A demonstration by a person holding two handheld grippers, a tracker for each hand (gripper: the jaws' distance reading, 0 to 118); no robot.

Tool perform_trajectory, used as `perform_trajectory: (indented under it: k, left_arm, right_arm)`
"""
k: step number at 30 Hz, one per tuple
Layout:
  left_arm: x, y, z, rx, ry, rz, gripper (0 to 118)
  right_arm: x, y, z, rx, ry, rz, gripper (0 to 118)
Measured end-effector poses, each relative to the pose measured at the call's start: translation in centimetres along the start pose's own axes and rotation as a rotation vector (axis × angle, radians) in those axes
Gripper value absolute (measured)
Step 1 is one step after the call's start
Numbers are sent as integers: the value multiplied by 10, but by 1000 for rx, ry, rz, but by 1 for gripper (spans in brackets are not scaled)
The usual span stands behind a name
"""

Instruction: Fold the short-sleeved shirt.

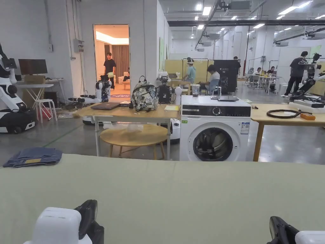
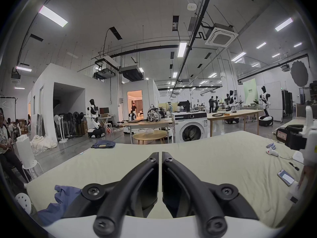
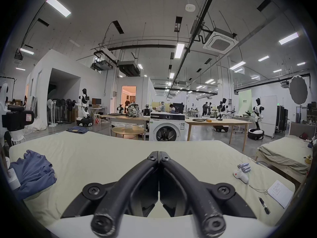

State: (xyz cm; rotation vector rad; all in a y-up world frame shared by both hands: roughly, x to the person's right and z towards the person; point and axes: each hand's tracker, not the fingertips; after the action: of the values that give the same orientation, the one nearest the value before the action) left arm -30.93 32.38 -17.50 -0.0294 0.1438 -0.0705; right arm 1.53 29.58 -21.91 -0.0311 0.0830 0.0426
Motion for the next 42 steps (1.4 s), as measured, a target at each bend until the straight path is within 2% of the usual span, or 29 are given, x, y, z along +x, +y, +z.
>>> perform_trajectory:
  k: [11,16,20,22,23,24,26,27,30,33,34,36,37,39,40,41,42]
  left_arm:
    - [-12,-1,6,-14,12,0,0]
    - [-43,-8,31,-53,115,-55,0]
    - [-81,-14,50,-123,204,-46,0]
    - [-105,-21,58,-150,206,-36,12]
    - [-116,-24,58,-212,206,-25,24]
    - [-128,-28,55,-269,210,-17,44]
    - [-155,-46,45,-377,208,-6,92]
    - [-166,-57,36,-432,213,-3,107]
    - [-193,-91,7,-531,166,7,108]
    - [-231,-141,-46,-756,112,151,105]
    - [-240,-151,-60,-755,108,220,98]
    - [-263,-178,-92,-829,104,278,78]
    - [-271,-193,-106,-880,123,269,75]
    - [-295,-238,-127,-1035,140,257,76]
    - [-296,-250,-130,-1041,100,251,77]
    - [-289,-240,-121,-927,94,189,77]
    - [-277,-229,-120,-947,131,153,73]
  right_arm:
    - [-18,0,-3,2,41,19,0]
    - [-47,-7,-10,-2,145,-37,0]
    - [-76,-13,-16,-20,256,-45,0]
    - [-88,-14,-17,-26,339,-50,0]
    - [-92,-15,-16,-24,365,-57,0]
    - [-95,-16,-15,-27,380,-66,0]
    - [-98,-18,-15,-36,390,-79,0]
    - [-98,-20,-15,-43,395,-82,0]
    - [-94,-27,-15,-71,396,-78,0]
    - [-84,-40,-20,-129,378,-60,0]
    - [-80,-45,-21,-150,369,-47,0]
    - [-72,-53,-20,-179,341,-11,0]
    - [-67,-56,-21,-188,333,-4,0]
    - [-57,-66,-25,-230,357,-20,0]
    - [-53,-72,-26,-246,360,-32,0]
    - [-51,-76,-27,-267,355,-39,0]
    - [-49,-81,-28,-294,343,-39,0]
